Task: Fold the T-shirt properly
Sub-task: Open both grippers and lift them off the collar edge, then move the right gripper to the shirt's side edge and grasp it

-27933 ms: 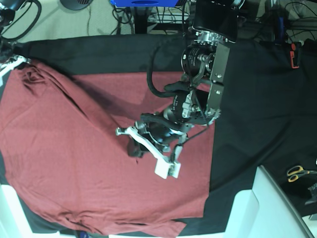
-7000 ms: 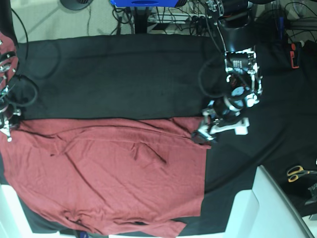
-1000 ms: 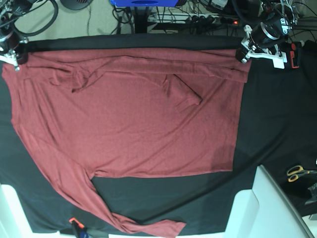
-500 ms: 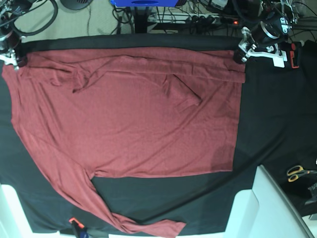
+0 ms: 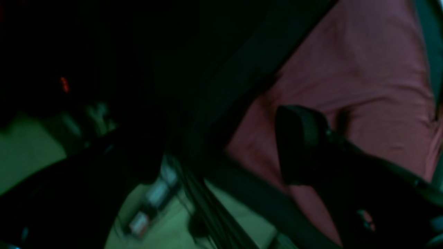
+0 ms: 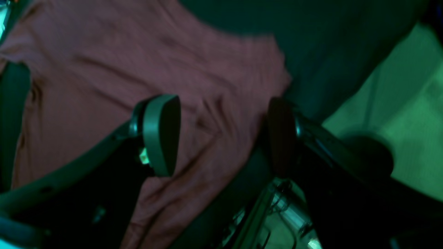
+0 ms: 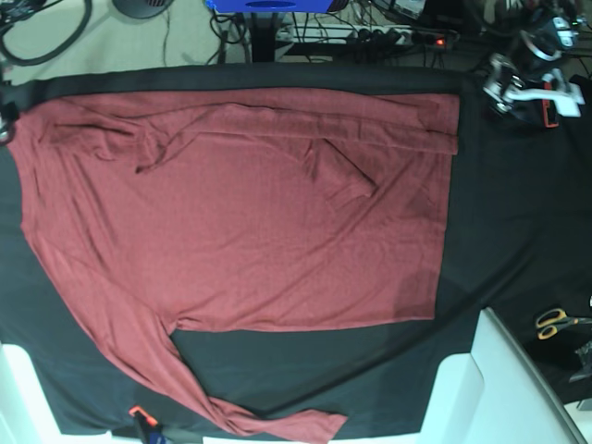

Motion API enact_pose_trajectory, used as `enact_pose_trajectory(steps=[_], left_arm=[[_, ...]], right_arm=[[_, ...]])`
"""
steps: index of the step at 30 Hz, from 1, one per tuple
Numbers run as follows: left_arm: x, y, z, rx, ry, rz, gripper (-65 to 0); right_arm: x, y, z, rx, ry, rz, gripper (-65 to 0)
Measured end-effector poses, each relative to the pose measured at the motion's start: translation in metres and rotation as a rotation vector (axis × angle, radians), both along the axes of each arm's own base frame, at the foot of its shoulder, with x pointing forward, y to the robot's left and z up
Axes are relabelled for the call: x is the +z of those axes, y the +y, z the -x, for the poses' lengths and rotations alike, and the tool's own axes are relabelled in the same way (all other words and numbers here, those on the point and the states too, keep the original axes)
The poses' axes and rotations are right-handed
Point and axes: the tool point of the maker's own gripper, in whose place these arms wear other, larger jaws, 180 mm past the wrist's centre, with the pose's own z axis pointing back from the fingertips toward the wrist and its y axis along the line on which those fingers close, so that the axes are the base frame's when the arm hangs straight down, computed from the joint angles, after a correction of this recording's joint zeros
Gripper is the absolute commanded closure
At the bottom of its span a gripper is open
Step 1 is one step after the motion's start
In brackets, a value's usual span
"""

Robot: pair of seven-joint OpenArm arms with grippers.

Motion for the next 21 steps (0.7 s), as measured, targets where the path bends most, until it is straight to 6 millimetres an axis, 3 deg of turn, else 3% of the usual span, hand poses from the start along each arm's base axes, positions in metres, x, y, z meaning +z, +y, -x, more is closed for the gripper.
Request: enact_pose_trajectory(steps=[3,7,11,15,17,21], left_arm=[[0.03,0.0,-0.026,-0.068,-0.075,-0.061,-46.6],[0.046,-0.017,-0.074,-0.222,-0.126,-0.096,-46.6],[0.06,-0.047,-0.122,-0.425,-0.168,-0.124,-46.6],[0.048,-0.064,-0.154,-0.559,-0.121,-0.189,-46.4],[0.035,-0.071,-0.162,-0.61,-0.075,-0.232,-46.4],[0.018,-0.089,-0.166,-0.689,-0.025,-0.263,-46.4]], right_arm=[[0.007,0.004,-0.03,0.119,0.005,0.031,-37.5],[0.017,0.002,-0.1,0.314,-0.026,0.08,-37.5],[-0.003,-0.015,-0.155,0.385,-0.006,0.102,-37.7],[-0.026,-0.05,-0.192,0.354,-0.014,0.185,-38.1],[-0.036,-0.056,-0.204,0.374,-0.019,0.24,-38.1],[-0.058,-0.048,-0.217,0.485,0.004,0.291,-38.1]])
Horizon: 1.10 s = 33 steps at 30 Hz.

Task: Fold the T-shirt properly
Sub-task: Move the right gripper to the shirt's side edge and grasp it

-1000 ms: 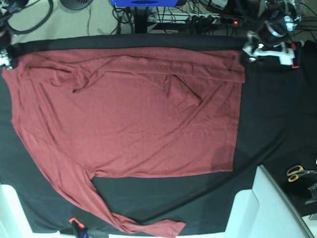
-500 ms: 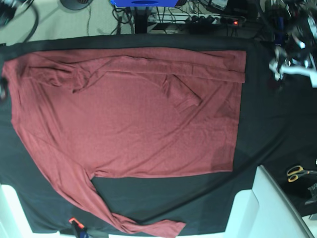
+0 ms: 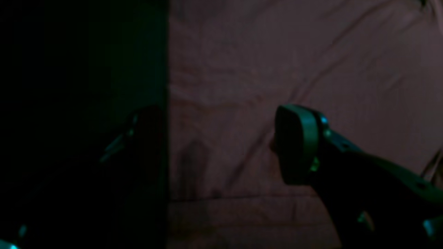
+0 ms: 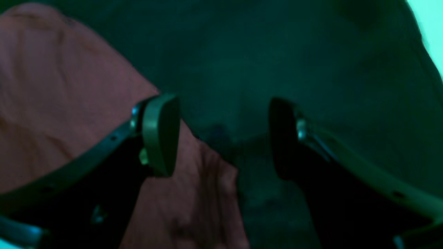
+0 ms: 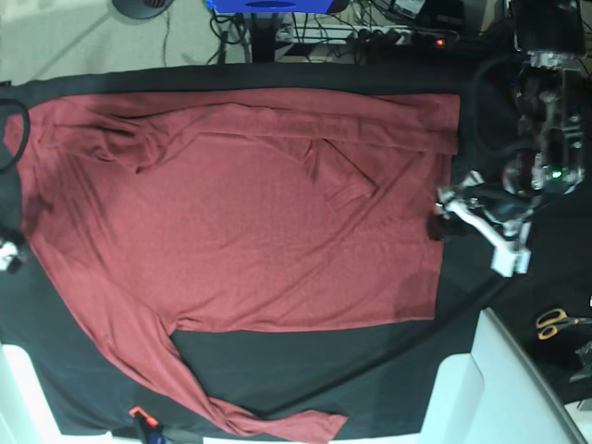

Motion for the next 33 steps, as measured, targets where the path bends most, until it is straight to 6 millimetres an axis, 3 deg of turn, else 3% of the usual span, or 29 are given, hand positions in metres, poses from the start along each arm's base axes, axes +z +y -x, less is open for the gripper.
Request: enact_pose_trajectory(steps=[6,12,21,23,30,33], left_arm=[[0.0,-0.007,-0.003,0.001,-0.009,0.017,-46.2],[0.0,-0.002,-0.002,0.031,-0.013,0.027,-46.2],[-0.012,0.002,0.009,0.04,0.027,0.024,-46.2],[-0.012,0.001,0.009,0.04,0.026,0.025,-46.2],[-0.012,0.001,0.008,0.04,0.026,0.027,-46.2],[-0.012,0.001,0.008,0.04,0.026,0.027,-46.2]], right_arm=[[-0.013,0.006,-0.002,0.03,-0.003,0.051,-38.1],[-0.034,0.037,0.005,0.071,0.031,0.009,-38.1],[-0.039,0.04,0.009,0.074,0.039,0.004,-37.4],[-0.039,0.041,0.009,0.074,0.038,0.003,-32.9],[-0.039,0.041,0.009,0.074,0.039,0.003,-1.2],[-0.039,0.041,0.009,0.074,0.038,0.003,-0.2]])
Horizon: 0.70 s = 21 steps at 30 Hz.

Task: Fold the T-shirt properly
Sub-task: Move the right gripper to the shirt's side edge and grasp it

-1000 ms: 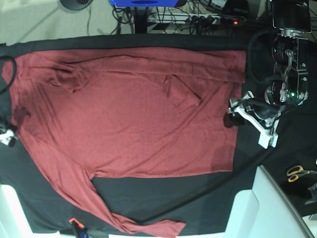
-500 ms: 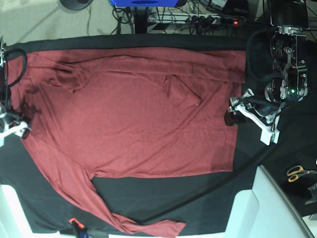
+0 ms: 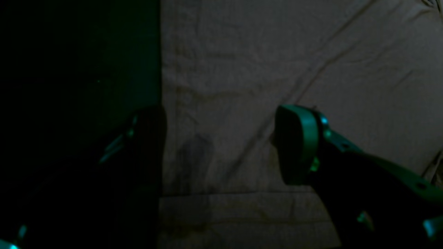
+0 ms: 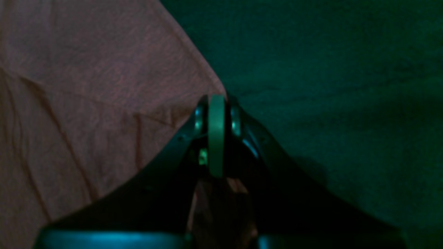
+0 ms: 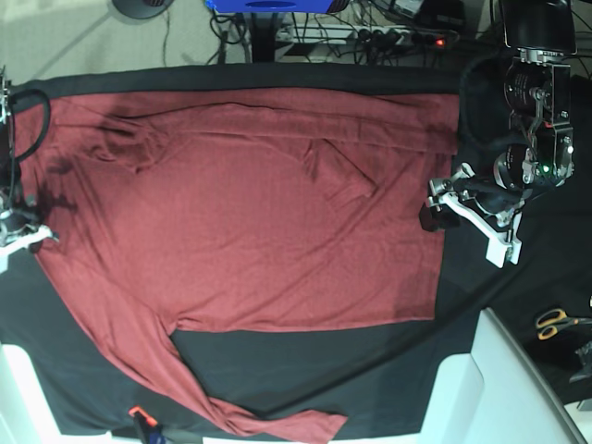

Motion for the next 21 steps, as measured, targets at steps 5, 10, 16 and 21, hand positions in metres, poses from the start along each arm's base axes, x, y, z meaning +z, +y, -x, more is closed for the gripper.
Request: enact_pose_trajectory(steps=[5,10,16,21], left_arm=[[0.0,0.0,0.0,0.0,0.0,0.0,-46.2],[-0.001,0.0,0.001,0.0,0.002,0.0,-46.2],[-0.001,0.0,0.001,0.0,0.003,-0.001,-46.2],[0.0,0.0,0.0,0.0,0.001,0.0,-46.2]], right_arm=[[0.0,-0.001,0.0,-0.001,0.0,0.001,0.0],[0.008,0.005,-0.005,0.035,-0.043,0.013,0.0],[0.002,0.019,0.01,0.1,-0.047,0.016,0.0],[0.009,0.011,0.015,0.039,-0.068,-0.026,0.0]])
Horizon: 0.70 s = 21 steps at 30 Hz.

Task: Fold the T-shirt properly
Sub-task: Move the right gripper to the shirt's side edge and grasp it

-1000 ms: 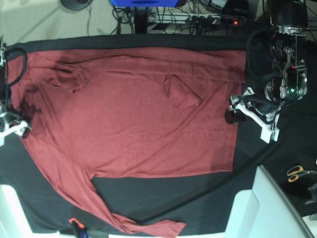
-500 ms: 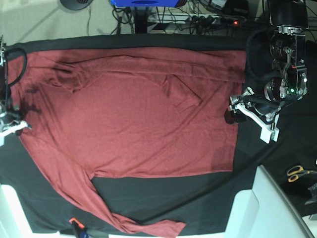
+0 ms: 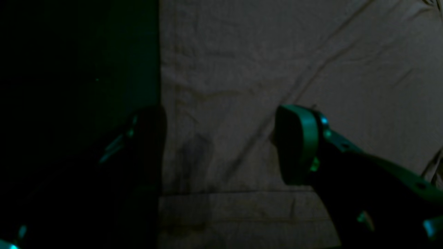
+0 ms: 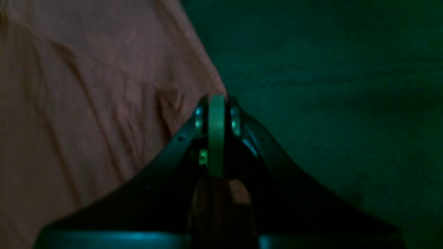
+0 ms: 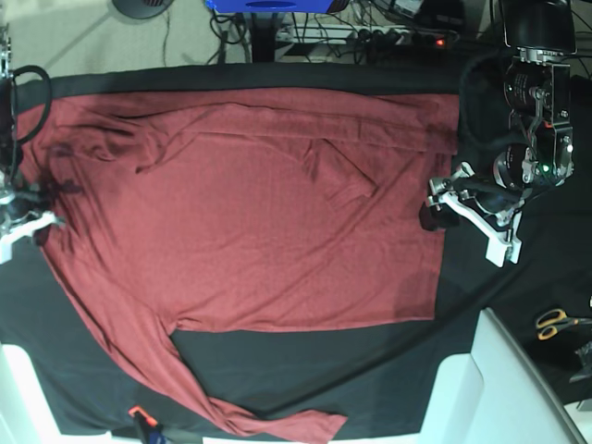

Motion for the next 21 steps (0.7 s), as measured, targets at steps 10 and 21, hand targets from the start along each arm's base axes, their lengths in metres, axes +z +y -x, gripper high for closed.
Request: enact_pose_trajectory(steps=[10,21], left_arm=[[0.001,0.0,-0.001,0.001,-0.002,0.001,-46.2],[0.001,0.0,-0.001,0.001,-0.004,0.001,-46.2]], right_arm=[[0.031,0.0,0.01,0.014,-0.029,-0.027,0.0],[0.033,-0.008,0.038,0.0,0.055,-0.046,0.0]])
